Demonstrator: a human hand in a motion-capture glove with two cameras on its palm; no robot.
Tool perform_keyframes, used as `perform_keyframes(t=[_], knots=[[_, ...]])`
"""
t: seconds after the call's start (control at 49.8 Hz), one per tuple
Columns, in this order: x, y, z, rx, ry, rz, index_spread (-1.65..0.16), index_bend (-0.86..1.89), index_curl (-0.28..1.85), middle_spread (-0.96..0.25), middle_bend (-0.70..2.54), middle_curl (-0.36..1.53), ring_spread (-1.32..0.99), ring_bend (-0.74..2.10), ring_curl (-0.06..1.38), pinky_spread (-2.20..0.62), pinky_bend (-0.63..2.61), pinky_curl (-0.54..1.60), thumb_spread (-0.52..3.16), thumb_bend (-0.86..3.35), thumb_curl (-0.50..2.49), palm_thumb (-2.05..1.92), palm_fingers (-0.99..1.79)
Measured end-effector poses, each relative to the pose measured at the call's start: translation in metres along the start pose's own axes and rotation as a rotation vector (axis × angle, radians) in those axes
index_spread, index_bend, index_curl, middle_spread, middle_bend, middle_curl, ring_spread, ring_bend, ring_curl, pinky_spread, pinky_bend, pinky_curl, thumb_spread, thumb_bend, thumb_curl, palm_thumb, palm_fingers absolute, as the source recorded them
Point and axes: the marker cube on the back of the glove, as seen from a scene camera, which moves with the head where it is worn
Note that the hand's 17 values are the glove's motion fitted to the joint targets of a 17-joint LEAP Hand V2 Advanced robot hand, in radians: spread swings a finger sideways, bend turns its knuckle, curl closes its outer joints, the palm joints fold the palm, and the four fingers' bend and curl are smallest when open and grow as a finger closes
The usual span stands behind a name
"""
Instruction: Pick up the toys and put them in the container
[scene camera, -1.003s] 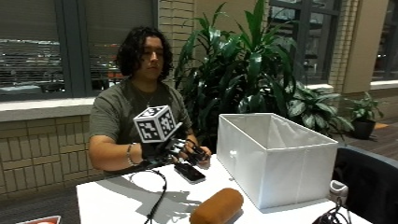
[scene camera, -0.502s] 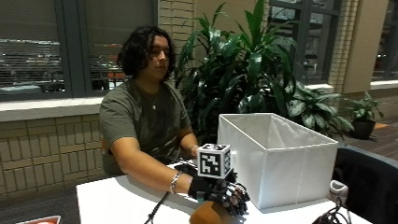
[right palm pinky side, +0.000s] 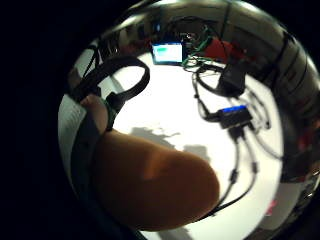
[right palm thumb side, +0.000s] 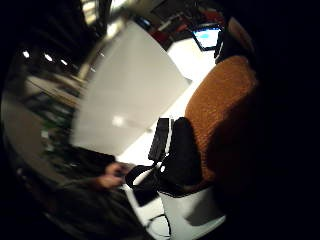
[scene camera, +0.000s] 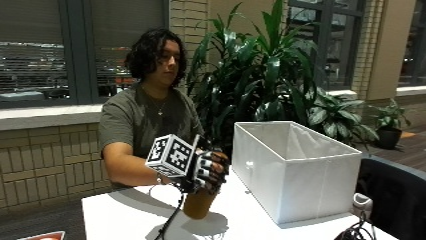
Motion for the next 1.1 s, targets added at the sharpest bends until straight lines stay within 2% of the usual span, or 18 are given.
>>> perform_keyframes(t=[0.14,0.261,0.522,0.702,0.823,1.104], knots=[[-0.048,-0.014,-0.035,0.129,-0.411,0.052,-0.35,0.15,0.26,-0.39,0.64,0.58,-0.37,1.05,0.42,-0.37,0.88,0.4,1.44,-0.01,0.32,0.05,0.92],[-0.094,-0.029,-0.035,0.176,-0.534,0.033,-0.34,0.16,0.26,-0.38,0.62,0.59,-0.36,1.04,0.42,-0.36,0.89,0.4,1.46,-0.01,0.32,0.04,0.9],[-0.177,-0.073,0.018,0.115,-0.518,-0.008,-0.33,0.17,0.28,-0.35,0.58,0.62,-0.34,1.02,0.41,-0.35,0.89,0.39,1.49,-0.01,0.33,0.03,0.87],[-0.211,-0.084,0.046,0.067,-0.462,-0.001,-0.33,0.23,0.33,-0.31,0.52,0.62,-0.34,0.96,0.4,-0.3,0.81,0.37,1.52,0.01,0.33,0.05,0.69],[-0.236,-0.09,0.047,0.097,-0.426,-0.014,-0.33,0.29,0.38,-0.29,0.46,0.61,-0.34,0.92,0.39,-0.27,0.77,0.36,1.55,0.04,0.35,0.12,0.62],[-0.262,-0.095,0.037,0.095,-0.425,-0.008,-0.34,0.35,0.44,-0.33,0.53,0.64,-0.35,0.93,0.38,-0.27,0.72,0.33,1.57,0.14,0.42,0.33,0.74]])
